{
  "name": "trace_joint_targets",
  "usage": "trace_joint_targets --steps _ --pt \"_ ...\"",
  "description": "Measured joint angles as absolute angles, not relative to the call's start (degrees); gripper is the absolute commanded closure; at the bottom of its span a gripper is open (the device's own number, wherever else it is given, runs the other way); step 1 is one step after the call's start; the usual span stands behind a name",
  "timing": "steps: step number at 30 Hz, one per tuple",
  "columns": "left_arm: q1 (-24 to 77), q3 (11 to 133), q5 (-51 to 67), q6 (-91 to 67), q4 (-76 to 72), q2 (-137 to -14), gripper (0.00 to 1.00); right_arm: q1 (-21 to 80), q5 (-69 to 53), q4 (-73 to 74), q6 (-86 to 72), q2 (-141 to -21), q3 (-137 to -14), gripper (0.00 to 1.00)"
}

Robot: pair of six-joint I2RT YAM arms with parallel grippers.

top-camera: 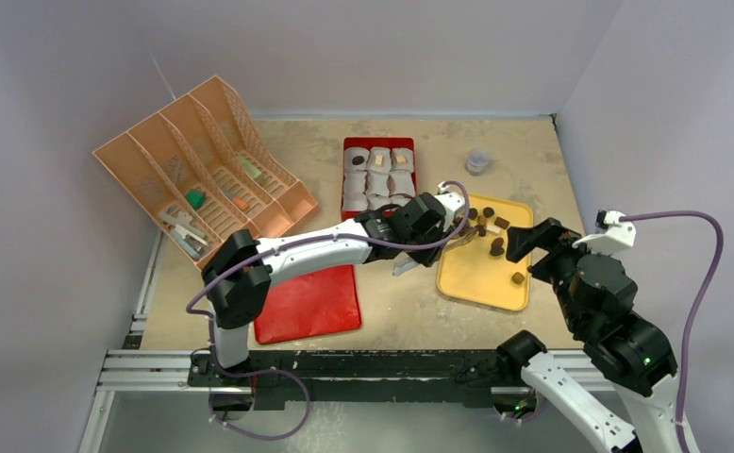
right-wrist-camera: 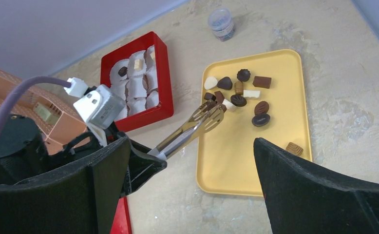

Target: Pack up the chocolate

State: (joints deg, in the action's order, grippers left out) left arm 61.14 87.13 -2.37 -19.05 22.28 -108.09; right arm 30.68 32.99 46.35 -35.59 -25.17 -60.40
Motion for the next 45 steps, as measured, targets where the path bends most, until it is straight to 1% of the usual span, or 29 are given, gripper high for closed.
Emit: trace_joint_targets --steps 10,23,32,45 --pt "59.7 85.9 -7.9 -22.6 22.2 -102.7 0.82 30.7 32.0 46.0 -35.6 -25.6 -60.4 0.02" --pt "49.1 84.7 -12.6 -28.6 24.6 -98.3 0.82 30.7 31.9 45.1 -35.3 -26.7 -60.4 0.01" --pt "46.4 84.7 -15.8 -29.5 26.4 -99.1 0.82 30.7 31.8 44.3 -35.3 -27.4 -60.4 0.02" --pt "44.2 89.2 -15.2 -29.6 26.2 -108.1 0.81 30.7 31.8 44.4 -35.3 -26.8 -60.4 0.01"
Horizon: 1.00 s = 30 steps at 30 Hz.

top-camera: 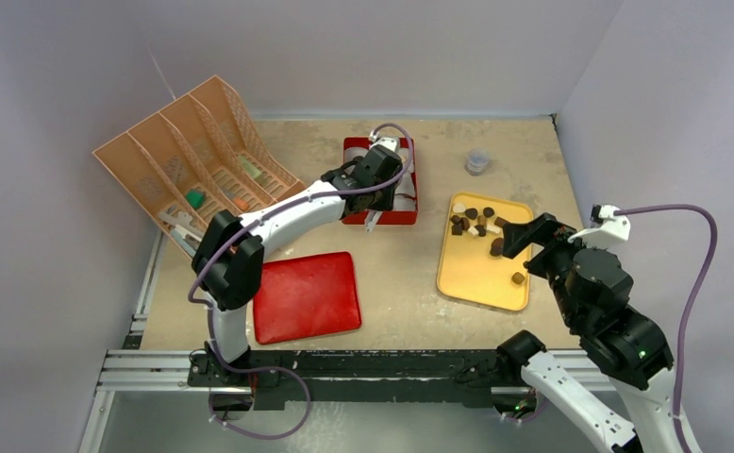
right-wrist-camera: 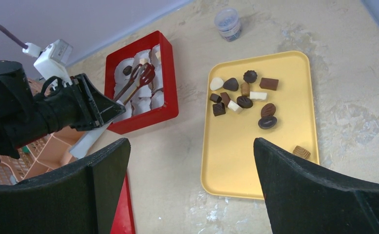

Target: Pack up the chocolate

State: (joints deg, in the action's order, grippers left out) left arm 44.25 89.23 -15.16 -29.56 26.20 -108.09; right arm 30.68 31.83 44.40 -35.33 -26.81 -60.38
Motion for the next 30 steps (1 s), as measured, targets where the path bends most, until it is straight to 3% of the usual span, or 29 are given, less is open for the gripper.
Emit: trace_joint_targets --steps 30 --pt "44.0 90.5 -13.2 -29.5 26.2 -112.3 0.70 30.7 31.9 44.5 -35.4 -26.6 -59.8 0.01"
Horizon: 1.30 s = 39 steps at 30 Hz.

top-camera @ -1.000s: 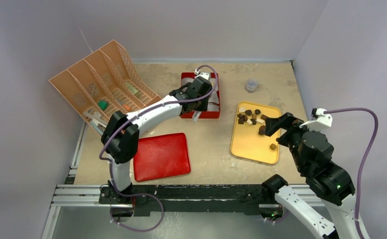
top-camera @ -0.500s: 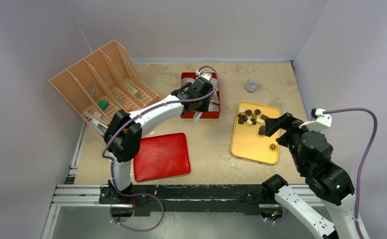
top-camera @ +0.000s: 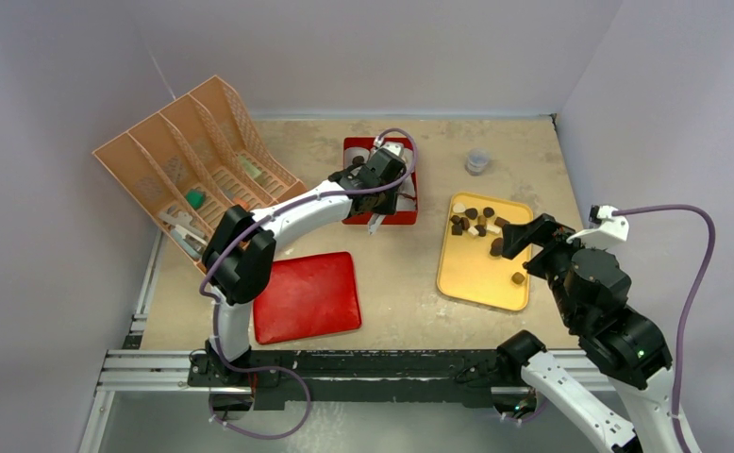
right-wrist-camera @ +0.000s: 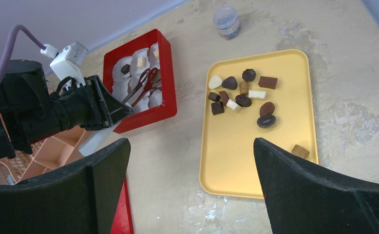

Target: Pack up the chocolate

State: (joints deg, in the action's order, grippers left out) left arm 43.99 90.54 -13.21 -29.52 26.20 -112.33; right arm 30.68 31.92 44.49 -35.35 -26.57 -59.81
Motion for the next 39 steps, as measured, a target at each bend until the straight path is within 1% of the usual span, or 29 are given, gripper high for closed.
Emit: trace_joint_targets --steps 17,30,39 --pt "44.0 91.3 -13.2 -29.4 26.2 -112.4 0.64 30.7 31.9 44.5 -35.4 -26.2 -59.7 0.01" --pt "44.0 91.7 -13.3 -29.4 26.4 -112.1 0.64 30.7 31.9 44.5 -35.4 -26.2 -59.7 0.01" --pt "44.0 92.9 -10.6 -28.7 27.9 -107.2 0.66 30.7 31.8 44.3 -35.3 -26.2 -59.5 0.01"
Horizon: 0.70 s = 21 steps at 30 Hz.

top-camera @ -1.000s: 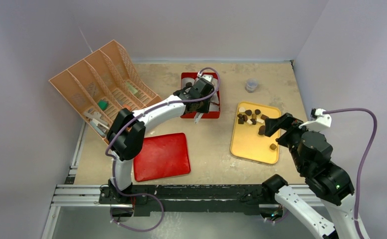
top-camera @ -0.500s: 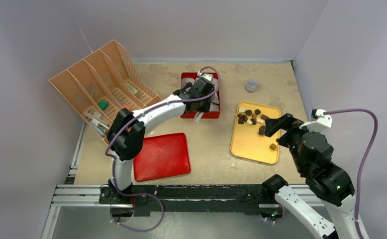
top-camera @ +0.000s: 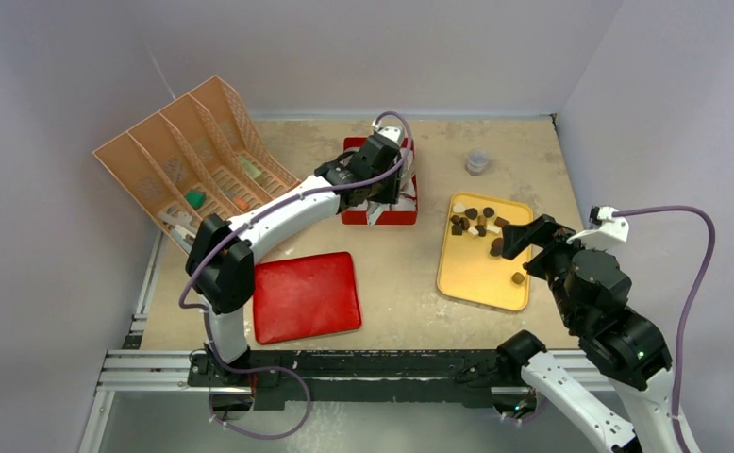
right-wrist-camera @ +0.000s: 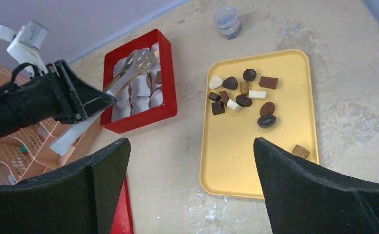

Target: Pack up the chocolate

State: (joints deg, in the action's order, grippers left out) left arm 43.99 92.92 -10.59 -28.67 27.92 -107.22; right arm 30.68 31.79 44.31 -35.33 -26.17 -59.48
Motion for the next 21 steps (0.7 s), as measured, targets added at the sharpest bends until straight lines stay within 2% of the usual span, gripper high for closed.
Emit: trace_joint_targets --steps 8,21 --pt "46.4 94.5 -8.7 -25.7 29.0 -105.3 0.66 30.7 31.8 44.3 -34.9 -26.2 -59.5 0.01" --pt "57.0 99.9 -8.0 -23.8 32.2 -106.5 0.66 30.7 31.8 44.3 -34.8 -25.1 -59.6 0.01"
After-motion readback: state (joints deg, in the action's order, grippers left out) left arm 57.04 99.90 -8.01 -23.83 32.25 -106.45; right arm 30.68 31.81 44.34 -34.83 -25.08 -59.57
